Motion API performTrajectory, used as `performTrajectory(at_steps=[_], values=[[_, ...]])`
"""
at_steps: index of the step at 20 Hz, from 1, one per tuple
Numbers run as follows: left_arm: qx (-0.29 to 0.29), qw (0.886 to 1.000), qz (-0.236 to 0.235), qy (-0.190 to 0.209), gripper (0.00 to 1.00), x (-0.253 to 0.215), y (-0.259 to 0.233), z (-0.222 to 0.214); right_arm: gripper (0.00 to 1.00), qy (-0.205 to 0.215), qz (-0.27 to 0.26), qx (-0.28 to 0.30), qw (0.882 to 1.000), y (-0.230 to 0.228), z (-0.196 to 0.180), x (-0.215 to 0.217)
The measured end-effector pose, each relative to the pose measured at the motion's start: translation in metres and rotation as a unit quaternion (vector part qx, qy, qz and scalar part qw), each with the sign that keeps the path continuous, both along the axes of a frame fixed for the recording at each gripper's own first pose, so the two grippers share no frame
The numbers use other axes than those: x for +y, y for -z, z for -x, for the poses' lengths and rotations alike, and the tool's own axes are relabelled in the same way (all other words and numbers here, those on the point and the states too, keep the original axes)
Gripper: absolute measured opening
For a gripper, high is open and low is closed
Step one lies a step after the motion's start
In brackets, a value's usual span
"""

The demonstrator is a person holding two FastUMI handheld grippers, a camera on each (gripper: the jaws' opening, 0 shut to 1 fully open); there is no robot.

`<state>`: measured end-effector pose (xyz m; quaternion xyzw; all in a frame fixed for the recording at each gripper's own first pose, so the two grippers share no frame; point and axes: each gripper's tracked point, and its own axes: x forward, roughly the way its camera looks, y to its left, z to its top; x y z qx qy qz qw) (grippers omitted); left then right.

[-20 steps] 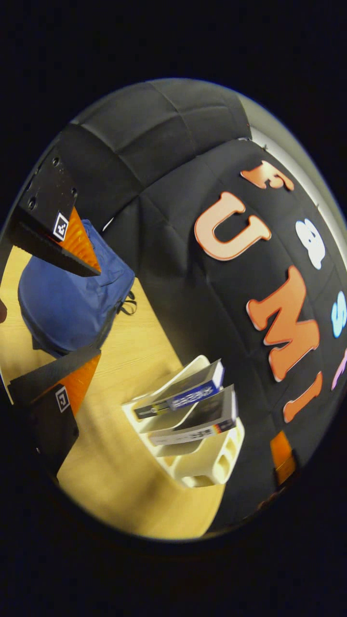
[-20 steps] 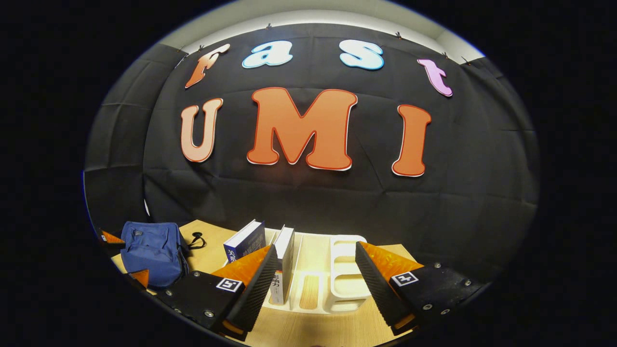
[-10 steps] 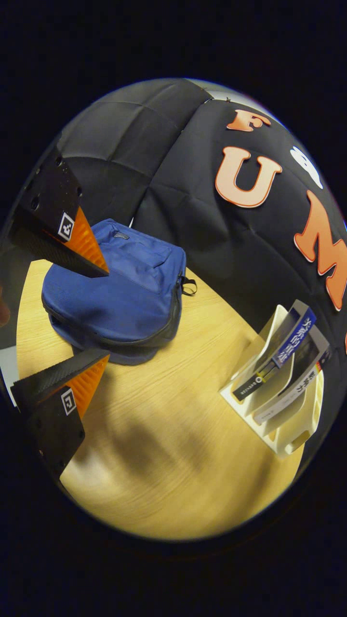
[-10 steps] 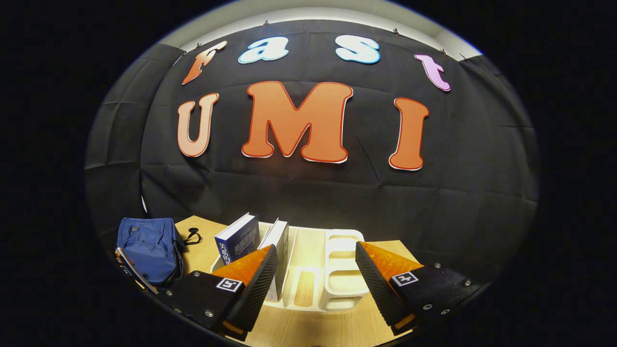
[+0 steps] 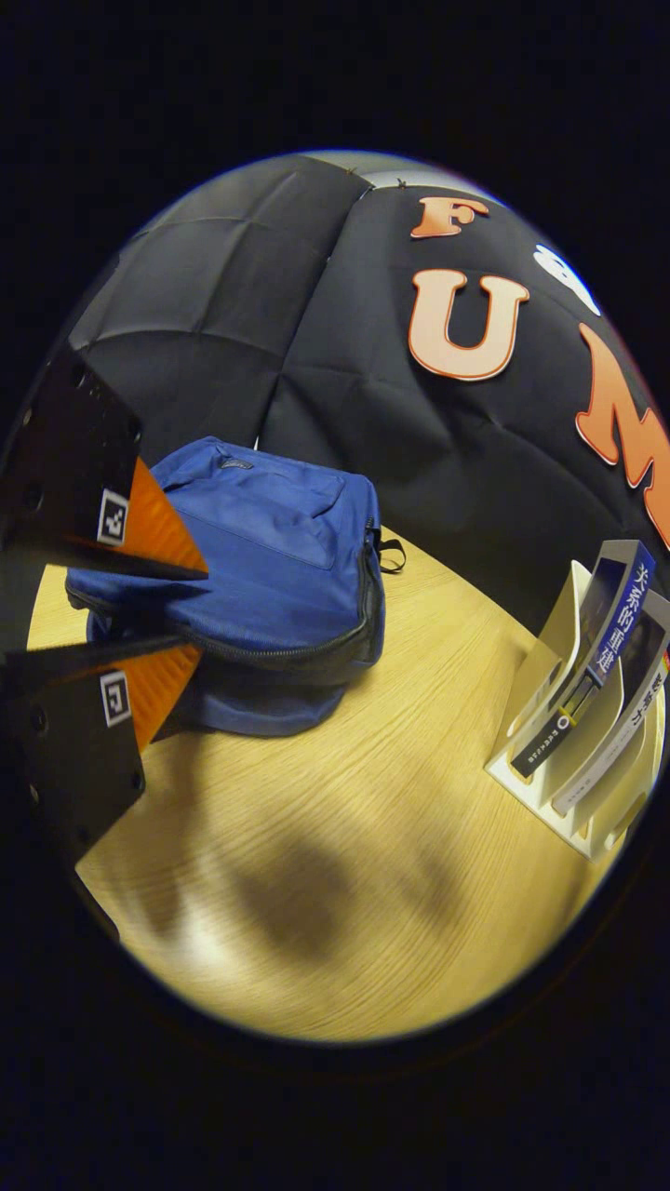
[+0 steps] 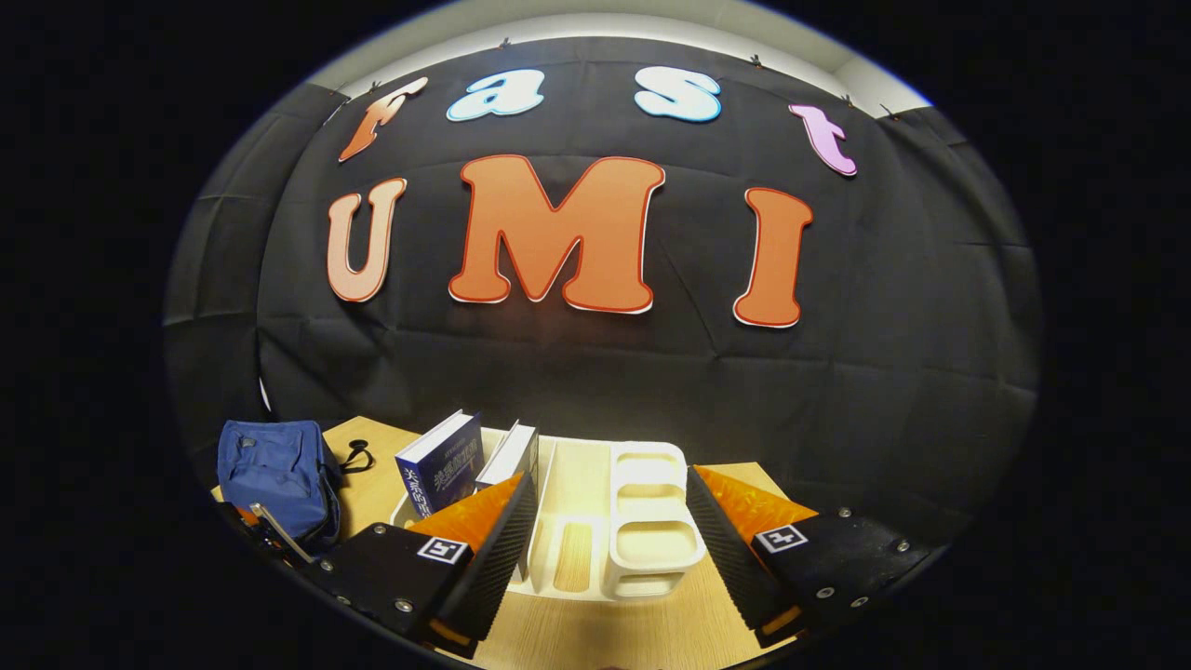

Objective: Open the schoolbag, grab two books from the bookshelf and put them into the schoolbag.

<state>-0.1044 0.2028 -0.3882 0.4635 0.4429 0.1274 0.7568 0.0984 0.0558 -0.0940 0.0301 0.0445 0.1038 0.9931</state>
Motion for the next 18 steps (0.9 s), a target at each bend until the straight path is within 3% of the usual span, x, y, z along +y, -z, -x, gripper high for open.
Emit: performTrajectory(at_steps=[1, 3, 5, 14, 18], values=[[-0.003, 1.0, 0.004, 0.002, 0.23, -0.002, -0.004, -0.003, 0.96, 0.001, 0.0, 0.001, 1.0, 0.0, 0.0, 0.0], [-0.001, 1.0, 0.025, -0.011, 0.12, -0.001, -0.008, -0.006, 0.96, 0.0, 0.0, 0.004, 1.0, 0.002, -0.001, 0.002], [0.0, 0.997, 0.061, -0.036, 0.07, 0.001, -0.013, -0.008, 0.96, -0.003, -0.002, 0.004, 1.0, 0.002, -0.001, 0.006], [-0.023, 0.978, 0.196, -0.072, 0.01, 0.015, -0.07, -0.036, 0.96, -0.054, 0.0, 0.03, 0.998, -0.009, -0.009, 0.055], [-0.043, 0.957, 0.269, -0.098, 0.01, 0.026, -0.1, -0.048, 0.96, -0.098, 0.005, 0.065, 0.993, -0.021, -0.018, 0.108]])
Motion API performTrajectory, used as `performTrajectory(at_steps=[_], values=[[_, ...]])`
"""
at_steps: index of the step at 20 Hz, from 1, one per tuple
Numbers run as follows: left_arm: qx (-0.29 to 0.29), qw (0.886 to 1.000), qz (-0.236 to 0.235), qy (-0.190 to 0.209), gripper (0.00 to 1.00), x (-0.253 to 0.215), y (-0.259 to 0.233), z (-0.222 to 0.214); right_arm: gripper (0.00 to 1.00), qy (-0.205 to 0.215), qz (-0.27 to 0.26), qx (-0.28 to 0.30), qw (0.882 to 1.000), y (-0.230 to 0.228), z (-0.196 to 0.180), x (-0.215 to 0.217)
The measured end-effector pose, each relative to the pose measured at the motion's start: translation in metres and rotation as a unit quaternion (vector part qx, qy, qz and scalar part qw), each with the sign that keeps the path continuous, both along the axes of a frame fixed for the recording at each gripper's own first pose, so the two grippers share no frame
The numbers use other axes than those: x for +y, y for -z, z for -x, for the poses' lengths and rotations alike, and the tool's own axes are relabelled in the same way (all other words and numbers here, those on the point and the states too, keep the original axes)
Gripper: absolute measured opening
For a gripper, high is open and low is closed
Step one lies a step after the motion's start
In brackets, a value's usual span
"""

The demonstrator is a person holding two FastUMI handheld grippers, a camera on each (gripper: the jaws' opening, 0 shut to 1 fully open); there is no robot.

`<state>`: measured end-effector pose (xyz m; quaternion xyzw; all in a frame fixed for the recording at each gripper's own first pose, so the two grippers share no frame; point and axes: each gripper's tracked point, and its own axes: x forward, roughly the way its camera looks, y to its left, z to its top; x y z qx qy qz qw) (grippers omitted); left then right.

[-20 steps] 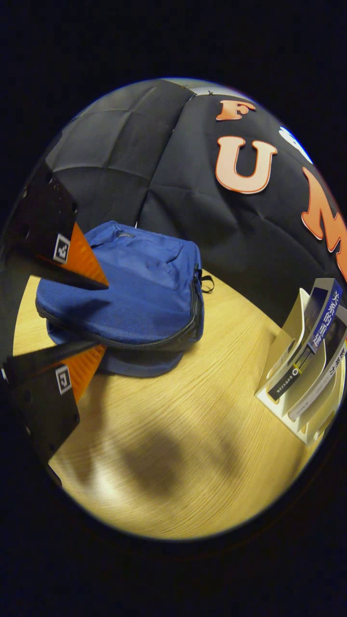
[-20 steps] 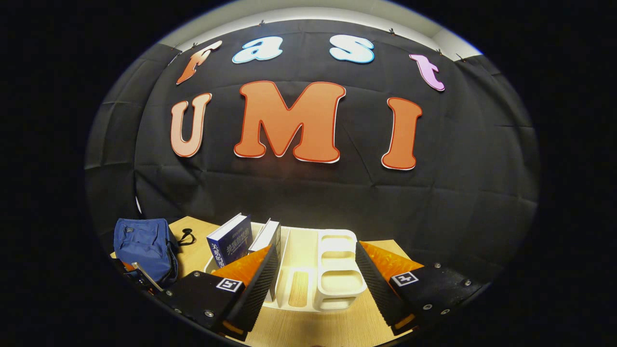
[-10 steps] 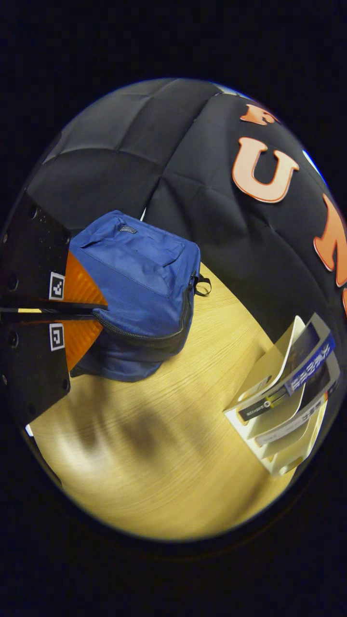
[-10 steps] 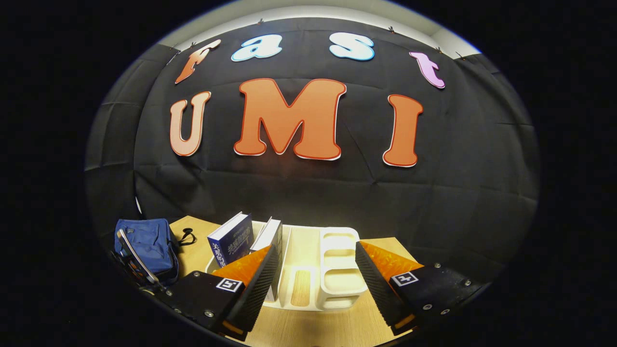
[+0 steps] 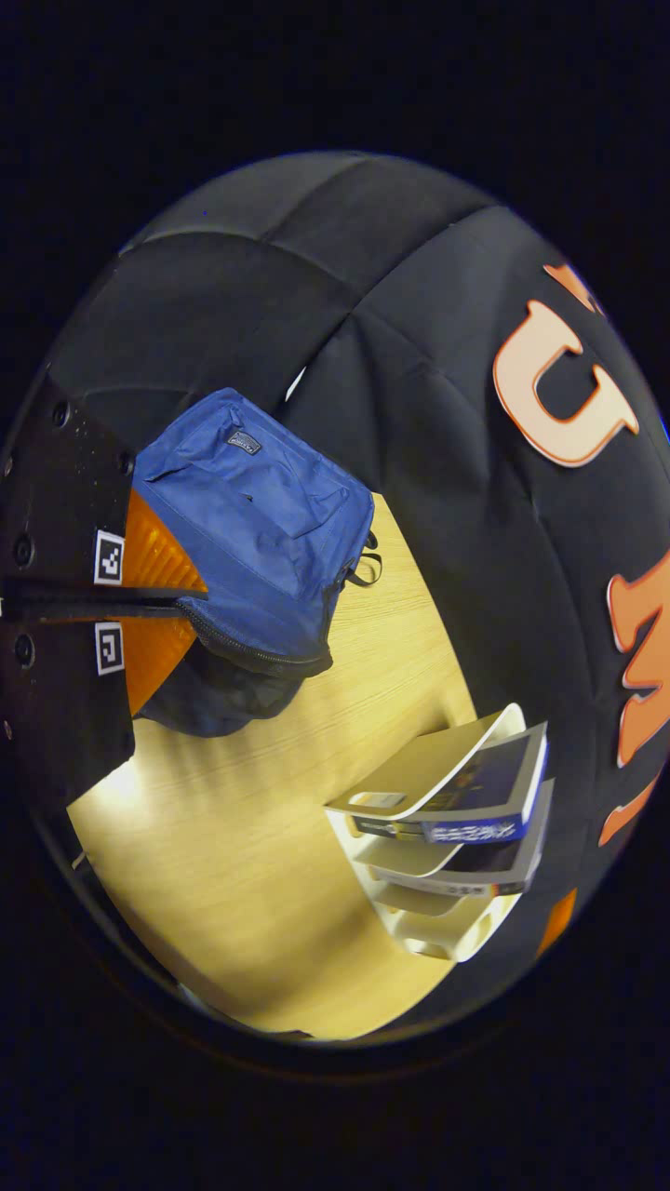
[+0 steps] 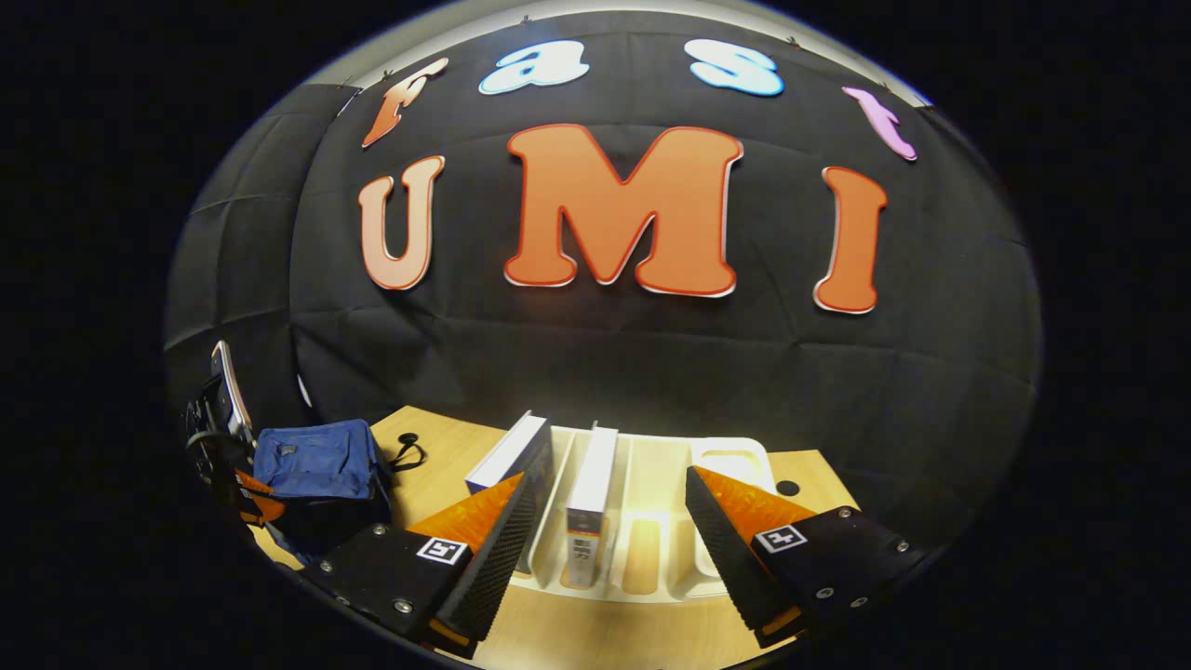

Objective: Open the schoolbag, grab two books from the bookshelf and put them into the schoolbag.

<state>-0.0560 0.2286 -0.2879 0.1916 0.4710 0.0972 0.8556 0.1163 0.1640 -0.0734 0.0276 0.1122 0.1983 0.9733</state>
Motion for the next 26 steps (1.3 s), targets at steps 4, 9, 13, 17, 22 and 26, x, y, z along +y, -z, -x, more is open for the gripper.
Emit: performTrajectory(at_steps=[4, 9, 13, 17, 22, 26], values=[[-0.02, 0.998, 0.063, -0.02, 0.0, 0.011, -0.033, -0.016, 0.96, -0.037, 0.024, 0.045, 0.998, 0.0, -0.011, 0.055], [-0.03, 0.994, 0.104, -0.025, 0.0, 0.033, -0.064, -0.031, 0.96, -0.053, 0.061, 0.138, 0.987, 0.025, -0.038, 0.105], [-0.026, 0.994, 0.108, -0.01, 0.0, 0.049, -0.074, -0.041, 0.97, -0.039, 0.068, 0.201, 0.977, 0.04, -0.06, 0.13], [-0.022, 0.992, 0.122, -0.005, 0.0, 0.057, -0.076, -0.046, 0.97, -0.018, 0.104, 0.249, 0.963, 0.054, -0.089, 0.14], [-0.019, 0.992, 0.128, -0.003, 0.0, 0.068, -0.077, -0.049, 0.91, -0.009, 0.12, 0.356, 0.927, 0.093, -0.095, 0.146], [-0.021, 0.991, 0.136, 0.002, 0.0, 0.068, -0.078, -0.049, 0.73, 0.003, 0.154, 0.406, 0.901, 0.121, -0.093, 0.142]])
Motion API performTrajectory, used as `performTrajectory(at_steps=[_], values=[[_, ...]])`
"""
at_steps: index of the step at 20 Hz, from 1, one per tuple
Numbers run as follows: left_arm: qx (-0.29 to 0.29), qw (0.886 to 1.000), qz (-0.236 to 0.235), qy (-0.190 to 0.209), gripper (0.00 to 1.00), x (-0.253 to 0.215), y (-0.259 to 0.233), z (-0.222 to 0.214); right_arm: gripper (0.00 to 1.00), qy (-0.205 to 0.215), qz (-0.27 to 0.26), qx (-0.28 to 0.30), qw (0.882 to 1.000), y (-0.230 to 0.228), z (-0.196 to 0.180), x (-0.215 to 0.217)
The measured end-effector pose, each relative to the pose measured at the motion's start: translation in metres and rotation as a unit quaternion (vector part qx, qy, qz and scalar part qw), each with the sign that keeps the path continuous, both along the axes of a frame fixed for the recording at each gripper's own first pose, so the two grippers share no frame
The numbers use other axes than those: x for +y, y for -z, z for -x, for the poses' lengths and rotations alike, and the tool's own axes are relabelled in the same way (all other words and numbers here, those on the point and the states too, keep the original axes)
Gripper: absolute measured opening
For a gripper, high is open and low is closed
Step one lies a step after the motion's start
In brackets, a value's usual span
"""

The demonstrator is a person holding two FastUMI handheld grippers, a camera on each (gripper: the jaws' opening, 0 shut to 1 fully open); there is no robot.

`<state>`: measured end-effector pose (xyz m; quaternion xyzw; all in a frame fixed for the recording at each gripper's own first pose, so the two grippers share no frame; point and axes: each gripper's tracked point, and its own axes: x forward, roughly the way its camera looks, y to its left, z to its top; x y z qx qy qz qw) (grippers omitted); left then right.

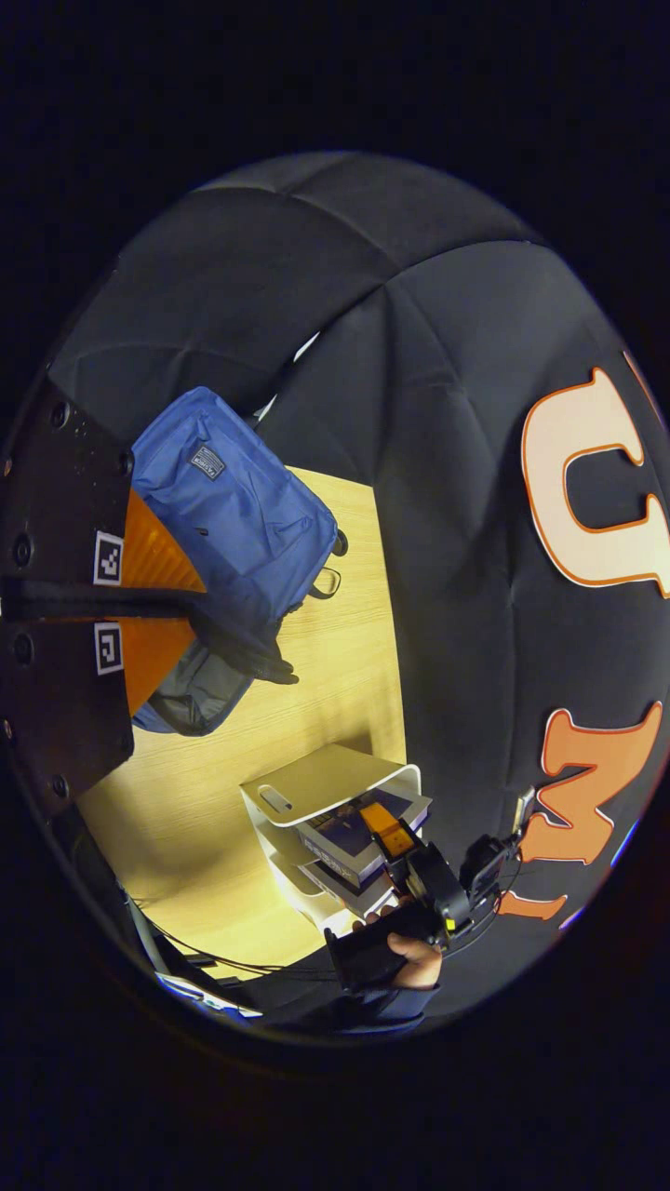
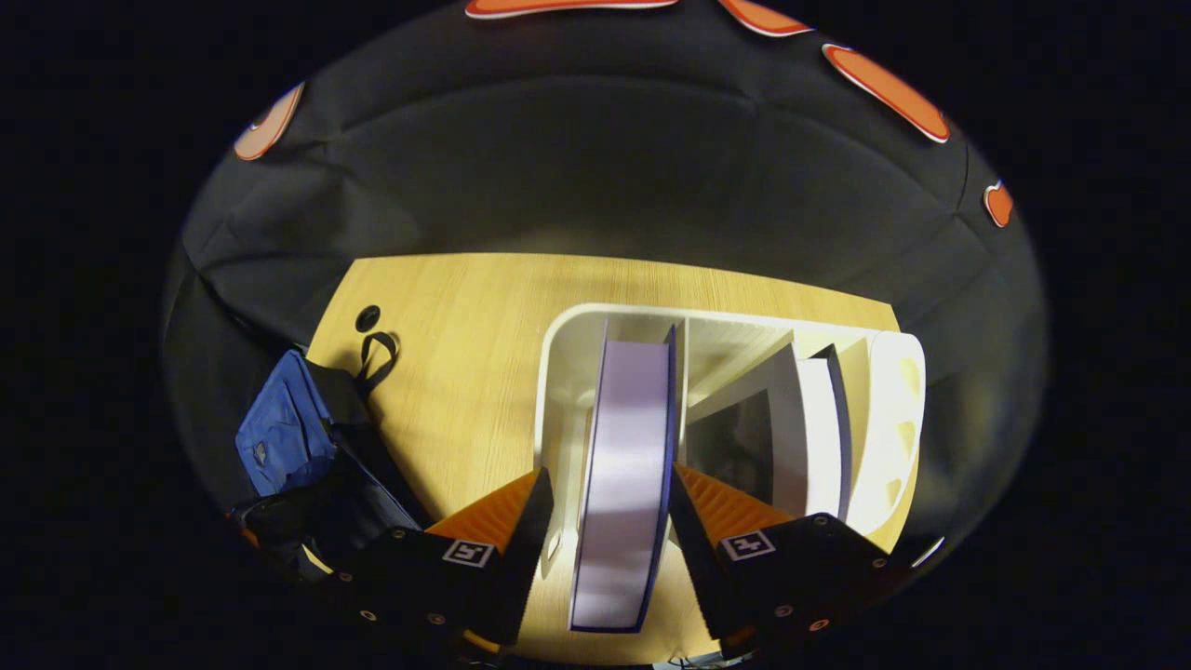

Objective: Open the schoolbag, grab two books from the bookshelf and put them into the schoolbag.

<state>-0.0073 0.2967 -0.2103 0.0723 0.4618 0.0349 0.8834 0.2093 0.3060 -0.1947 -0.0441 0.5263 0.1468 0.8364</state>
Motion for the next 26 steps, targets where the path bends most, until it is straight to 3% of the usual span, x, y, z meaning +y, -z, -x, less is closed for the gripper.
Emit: performTrajectory(at_steps=[2, 3, 5, 6, 7, 8, 9, 10, 11, 19, 26], values=[[0.0, 1.0, 0.008, -0.004, 0.0, 0.001, 0.003, 0.003, 0.61, 0.001, 0.029, 0.019, 0.999, 0.011, 0.0, -0.005], [-0.002, 1.0, 0.01, -0.006, 0.0, 0.001, 0.004, 0.003, 0.46, 0.0, 0.029, 0.034, 0.999, 0.016, 0.002, -0.003], [-0.003, 1.0, 0.014, -0.009, 0.0, 0.001, 0.003, 0.006, 0.45, 0.007, 0.021, 0.047, 0.999, 0.016, 0.002, 0.0], [-0.003, 1.0, 0.017, -0.01, 0.0, 0.001, 0.003, 0.007, 0.51, 0.007, 0.017, 0.053, 0.998, 0.017, 0.002, -0.001], [-0.005, 1.0, 0.018, -0.011, 0.0, 0.001, 0.004, 0.008, 0.42, 0.01, 0.014, 0.058, 0.998, 0.016, 0.002, -0.002], [-0.005, 1.0, 0.021, -0.013, 0.0, 0.001, 0.004, 0.009, 0.49, 0.006, 0.011, 0.062, 0.998, 0.016, 0.004, -0.004], [-0.006, 1.0, 0.023, -0.015, 0.0, 0.0, 0.004, 0.01, 0.48, 0.003, 0.006, 0.066, 0.998, 0.015, 0.005, -0.005], [-0.005, 1.0, 0.025, -0.017, 0.0, 0.001, 0.005, 0.01, 0.4, -0.001, -0.003, 0.071, 0.997, 0.012, 0.01, -0.007], [-0.006, 0.999, 0.026, -0.018, 0.01, 0.001, 0.005, 0.01, 0.4, -0.001, -0.017, 0.07, 0.997, 0.006, 0.012, -0.007], [0.003, 1.0, 0.013, -0.018, 0.0, -0.001, 0.001, 0.01, 0.4, 0.009, -0.102, 0.005, 0.995, -0.081, 0.037, -0.057], [0.016, 1.0, -0.002, -0.009, 0.0, -0.002, -0.003, 0.002, 0.4, 0.02, -0.173, -0.045, 0.984, -0.15, 0.083, -0.096]])
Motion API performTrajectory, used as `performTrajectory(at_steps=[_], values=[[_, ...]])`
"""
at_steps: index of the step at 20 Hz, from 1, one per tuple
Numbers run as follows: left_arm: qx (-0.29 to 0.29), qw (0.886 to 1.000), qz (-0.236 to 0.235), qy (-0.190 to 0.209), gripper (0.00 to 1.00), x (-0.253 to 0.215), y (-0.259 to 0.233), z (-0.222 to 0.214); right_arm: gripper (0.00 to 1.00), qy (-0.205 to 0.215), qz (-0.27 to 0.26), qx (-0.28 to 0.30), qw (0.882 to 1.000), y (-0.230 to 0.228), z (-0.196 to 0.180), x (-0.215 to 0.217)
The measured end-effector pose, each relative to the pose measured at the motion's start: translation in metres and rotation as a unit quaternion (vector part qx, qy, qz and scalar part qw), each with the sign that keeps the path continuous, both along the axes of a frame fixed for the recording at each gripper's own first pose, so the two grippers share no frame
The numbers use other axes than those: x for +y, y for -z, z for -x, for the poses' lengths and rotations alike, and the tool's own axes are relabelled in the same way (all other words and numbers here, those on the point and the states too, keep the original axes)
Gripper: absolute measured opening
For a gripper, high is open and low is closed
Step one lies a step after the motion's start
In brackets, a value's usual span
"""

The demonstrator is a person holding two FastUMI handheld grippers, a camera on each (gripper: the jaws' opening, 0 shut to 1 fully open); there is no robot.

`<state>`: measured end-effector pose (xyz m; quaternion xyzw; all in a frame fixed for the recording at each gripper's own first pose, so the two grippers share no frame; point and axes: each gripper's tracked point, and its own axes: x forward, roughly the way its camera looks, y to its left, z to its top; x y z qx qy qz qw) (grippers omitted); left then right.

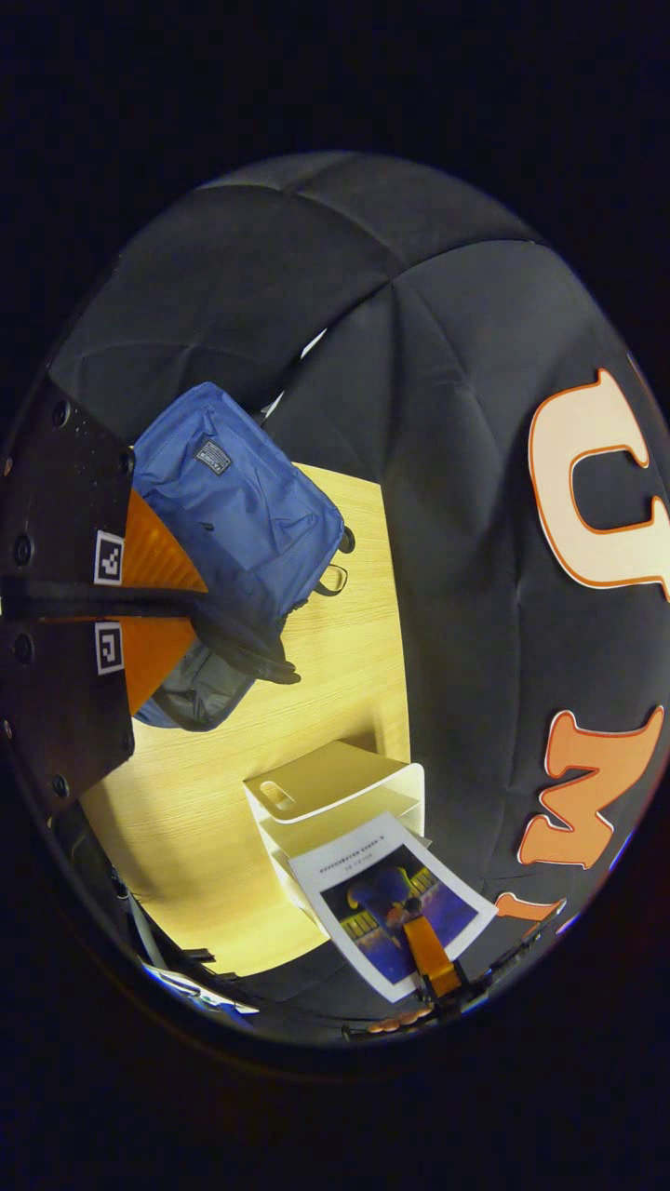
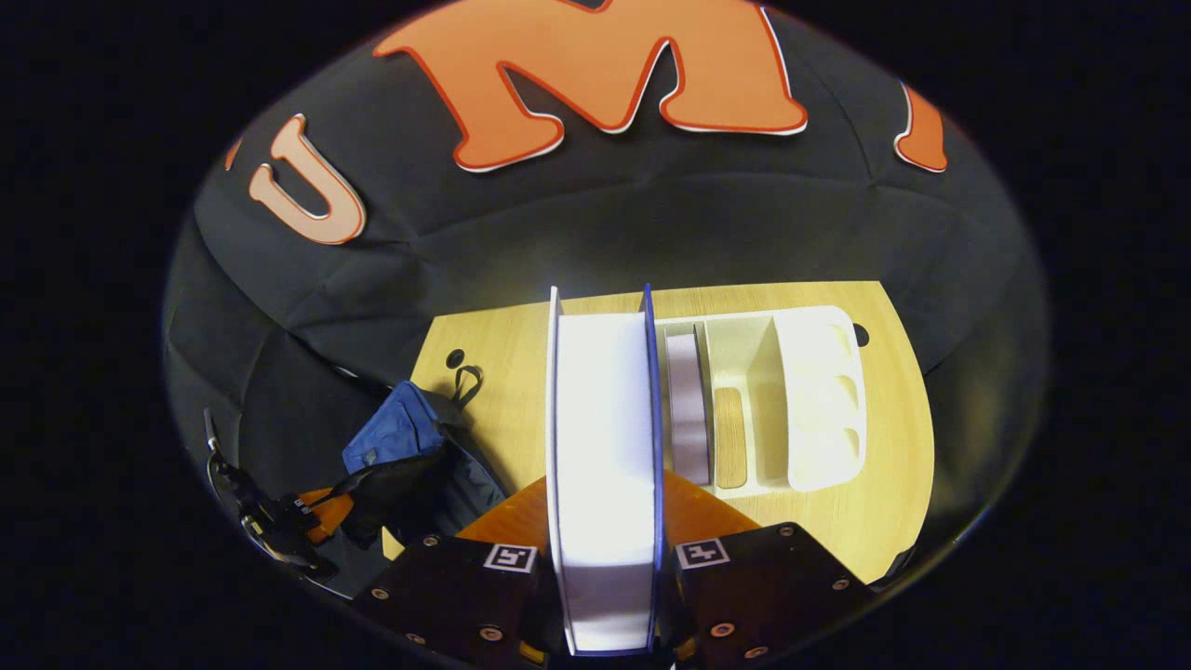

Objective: Open the schoolbag, grab two books from the bookshelf and put them into the schoolbag.

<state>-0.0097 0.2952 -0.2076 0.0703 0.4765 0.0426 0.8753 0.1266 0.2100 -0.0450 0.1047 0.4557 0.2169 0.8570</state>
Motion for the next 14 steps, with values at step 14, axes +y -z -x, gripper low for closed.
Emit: performTrajectory(at_steps=[14], values=[[0.012, 1.0, -0.006, -0.011, 0.0, 0.02, -0.037, -0.02, 0.39, -0.028, -0.204, 0.103, 0.973, 0.041, 0.126, 0.159]])
